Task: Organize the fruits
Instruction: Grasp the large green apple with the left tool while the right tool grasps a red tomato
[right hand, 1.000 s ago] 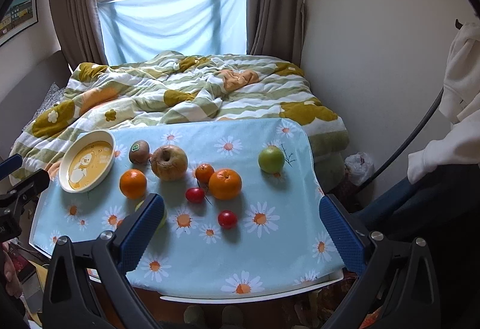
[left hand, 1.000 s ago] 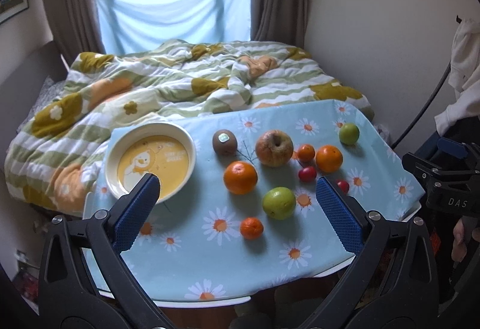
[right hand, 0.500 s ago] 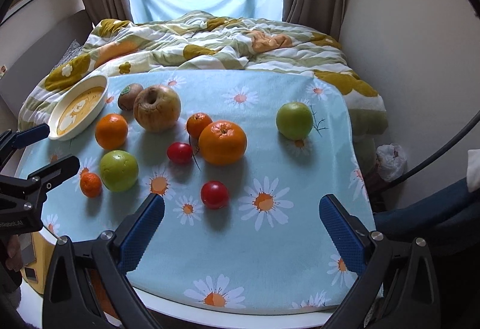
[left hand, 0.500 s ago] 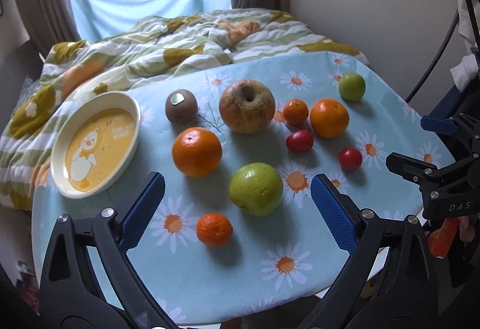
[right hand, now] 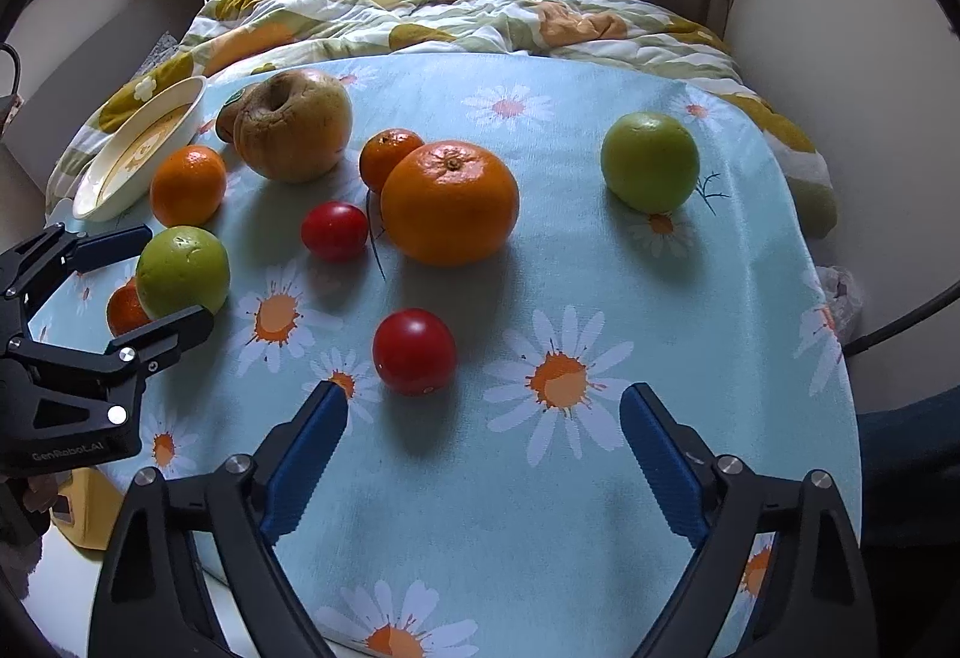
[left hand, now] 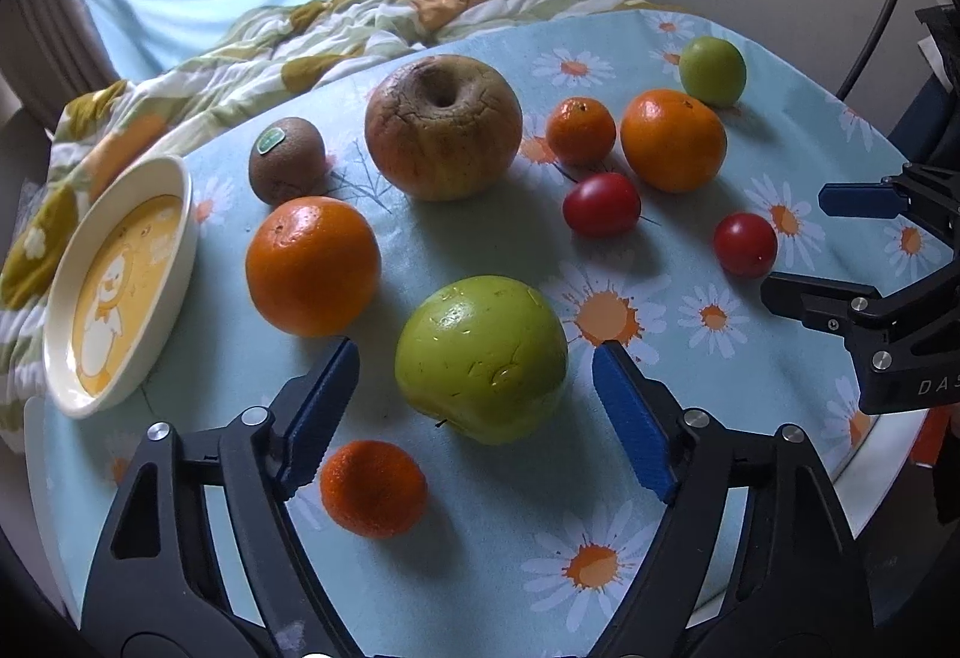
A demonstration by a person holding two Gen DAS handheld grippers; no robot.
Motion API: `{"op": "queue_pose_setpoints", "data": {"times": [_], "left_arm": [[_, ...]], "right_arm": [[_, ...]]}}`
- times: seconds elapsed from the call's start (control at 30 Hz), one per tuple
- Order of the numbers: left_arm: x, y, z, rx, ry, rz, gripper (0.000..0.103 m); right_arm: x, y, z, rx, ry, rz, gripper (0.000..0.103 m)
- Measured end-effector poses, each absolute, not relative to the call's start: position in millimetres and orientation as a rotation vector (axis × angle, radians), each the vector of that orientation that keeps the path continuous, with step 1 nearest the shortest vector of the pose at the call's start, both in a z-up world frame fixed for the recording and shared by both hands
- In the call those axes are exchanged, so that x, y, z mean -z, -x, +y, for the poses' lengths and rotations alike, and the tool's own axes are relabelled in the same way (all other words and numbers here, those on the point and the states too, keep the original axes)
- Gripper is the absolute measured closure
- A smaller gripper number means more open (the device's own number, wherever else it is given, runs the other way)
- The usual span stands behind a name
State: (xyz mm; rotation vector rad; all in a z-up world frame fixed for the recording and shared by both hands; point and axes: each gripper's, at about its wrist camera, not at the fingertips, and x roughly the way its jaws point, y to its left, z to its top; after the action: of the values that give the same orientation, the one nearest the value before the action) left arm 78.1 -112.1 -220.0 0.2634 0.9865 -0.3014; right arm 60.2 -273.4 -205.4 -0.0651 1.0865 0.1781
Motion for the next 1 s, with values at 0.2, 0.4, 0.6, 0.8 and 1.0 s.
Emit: {"op": "queue_pose_setpoints", "data": {"times": [0.2, 0.4, 0.6, 0.8, 1.0], "left_arm": [[224.9, -77.4, -118.5, 0.305, -0.321, 0.992, 0.041], [224.9, -74.4, -120.3, 0.293, -0.324, 0.995, 0.041], [224.0, -69.5, -119.6, 0.293, -0.319, 0.996, 0.041], [223.9, -67.2, -120.0, 0.287, -0.307, 0.990, 0.041], [214.8, -63.0, -121.1, 0.289, -0.295, 0.970, 0.041]], "right_arm": [[211.9, -63.7, -268.8, -0.203, 0.072, 1.097, 0.027], [219.0, -63.6, -261.1, -0.237, 0.084, 1.120, 0.041], [217.1, -67.9, -251.1, -0.262, 0.102, 1.105, 0.050], [217.0, -71.0, -243.4, -0.258, 0.154, 1.084, 0.074], [206.5, -66.1, -245.5, -0.259, 0.160, 1.068, 0.075]]}}
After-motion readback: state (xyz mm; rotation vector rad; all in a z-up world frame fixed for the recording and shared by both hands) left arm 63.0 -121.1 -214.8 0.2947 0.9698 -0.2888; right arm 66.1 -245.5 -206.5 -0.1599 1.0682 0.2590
